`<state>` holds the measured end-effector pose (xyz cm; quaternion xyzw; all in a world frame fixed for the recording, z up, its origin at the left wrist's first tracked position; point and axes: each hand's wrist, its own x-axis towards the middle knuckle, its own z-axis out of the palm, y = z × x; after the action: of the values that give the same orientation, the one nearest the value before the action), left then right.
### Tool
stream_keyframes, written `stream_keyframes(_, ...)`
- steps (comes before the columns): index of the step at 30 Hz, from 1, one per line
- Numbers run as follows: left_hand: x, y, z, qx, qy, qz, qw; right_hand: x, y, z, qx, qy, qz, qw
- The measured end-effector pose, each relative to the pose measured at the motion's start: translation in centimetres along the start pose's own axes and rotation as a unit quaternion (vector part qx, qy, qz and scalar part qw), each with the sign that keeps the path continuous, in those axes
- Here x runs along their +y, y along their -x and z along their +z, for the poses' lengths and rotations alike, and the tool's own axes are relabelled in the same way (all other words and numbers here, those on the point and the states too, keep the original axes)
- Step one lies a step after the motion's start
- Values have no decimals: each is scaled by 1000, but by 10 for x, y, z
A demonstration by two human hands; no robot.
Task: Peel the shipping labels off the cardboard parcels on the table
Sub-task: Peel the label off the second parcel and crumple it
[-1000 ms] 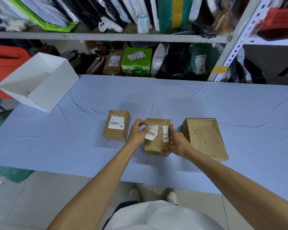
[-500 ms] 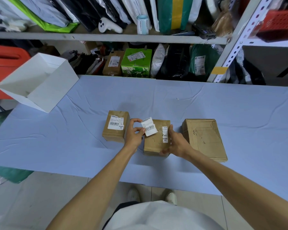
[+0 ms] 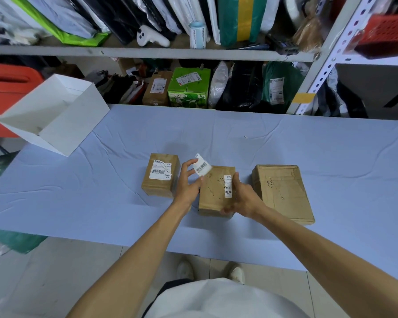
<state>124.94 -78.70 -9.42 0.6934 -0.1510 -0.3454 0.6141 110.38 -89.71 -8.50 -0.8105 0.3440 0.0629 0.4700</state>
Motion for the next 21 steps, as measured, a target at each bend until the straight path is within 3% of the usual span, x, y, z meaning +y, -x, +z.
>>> stream_keyframes(6, -3, 4, -2, -50, -69, 70, 994, 3, 7, 4, 26, -56, -29, 998)
stream_keyframes(14, -5, 12, 8, -67, -245, 79, 964, 15, 11, 19, 97, -95, -67, 988)
stream_keyframes(21, -11, 16, 25, -58, -218, 49, 973, 24, 12, 31, 102, -111, -66, 986)
